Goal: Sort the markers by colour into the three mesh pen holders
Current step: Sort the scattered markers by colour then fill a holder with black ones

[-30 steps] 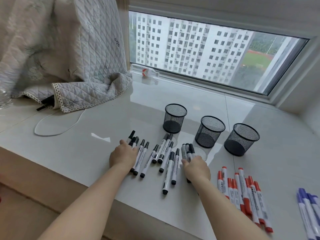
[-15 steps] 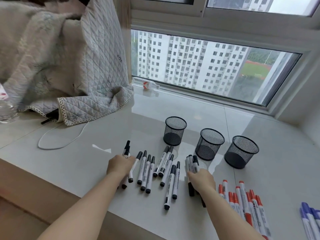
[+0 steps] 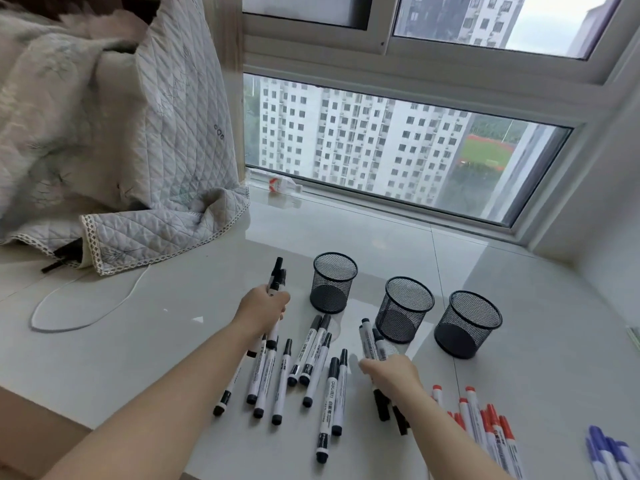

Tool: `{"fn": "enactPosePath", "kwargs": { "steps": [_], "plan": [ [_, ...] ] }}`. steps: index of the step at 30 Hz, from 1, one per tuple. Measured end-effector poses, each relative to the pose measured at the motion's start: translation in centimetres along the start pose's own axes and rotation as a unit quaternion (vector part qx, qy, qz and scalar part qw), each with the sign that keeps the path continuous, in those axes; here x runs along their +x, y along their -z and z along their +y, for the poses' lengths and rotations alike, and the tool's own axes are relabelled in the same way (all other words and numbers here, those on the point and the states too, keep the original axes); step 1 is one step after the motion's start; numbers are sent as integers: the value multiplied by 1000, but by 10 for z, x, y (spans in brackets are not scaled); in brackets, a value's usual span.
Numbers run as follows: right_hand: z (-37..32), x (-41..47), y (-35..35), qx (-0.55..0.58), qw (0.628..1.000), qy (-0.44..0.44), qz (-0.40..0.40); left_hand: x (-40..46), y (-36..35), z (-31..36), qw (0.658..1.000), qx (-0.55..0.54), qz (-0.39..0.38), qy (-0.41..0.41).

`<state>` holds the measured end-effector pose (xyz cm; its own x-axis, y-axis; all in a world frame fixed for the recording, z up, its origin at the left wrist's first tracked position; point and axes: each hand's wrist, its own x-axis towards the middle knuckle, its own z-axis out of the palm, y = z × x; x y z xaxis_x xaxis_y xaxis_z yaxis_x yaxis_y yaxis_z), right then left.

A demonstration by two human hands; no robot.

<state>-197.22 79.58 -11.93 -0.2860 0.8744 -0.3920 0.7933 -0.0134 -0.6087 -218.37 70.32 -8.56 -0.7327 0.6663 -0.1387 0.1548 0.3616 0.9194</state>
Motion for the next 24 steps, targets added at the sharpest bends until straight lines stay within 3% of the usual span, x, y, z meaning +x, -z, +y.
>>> {"fn": "enactPosePath", "kwargs": {
  "steps": [3, 6, 9, 14, 20, 24],
  "plan": [
    [-15, -2, 8, 30, 998, 48, 1, 17, -11, 17, 999, -15, -6, -28],
    [-46, 0, 19, 149, 985, 90, 7, 35, -21, 34, 997, -62, -2, -49],
    [-85, 10, 31, 294, 947, 129, -25, 52, -30, 53, 985, -156, -8, -74],
    [-142, 40, 54, 404, 884, 232, 43, 79, -40, 85, 966, -212, -16, -148],
    [-166, 83, 39, 448, 852, 233, 136, 105, -62, 89, 963, -194, 23, -188],
    [-152, 100, 15, 350, 885, 260, 162, 115, -76, 63, 973, -148, 33, -172]
  ]
}}
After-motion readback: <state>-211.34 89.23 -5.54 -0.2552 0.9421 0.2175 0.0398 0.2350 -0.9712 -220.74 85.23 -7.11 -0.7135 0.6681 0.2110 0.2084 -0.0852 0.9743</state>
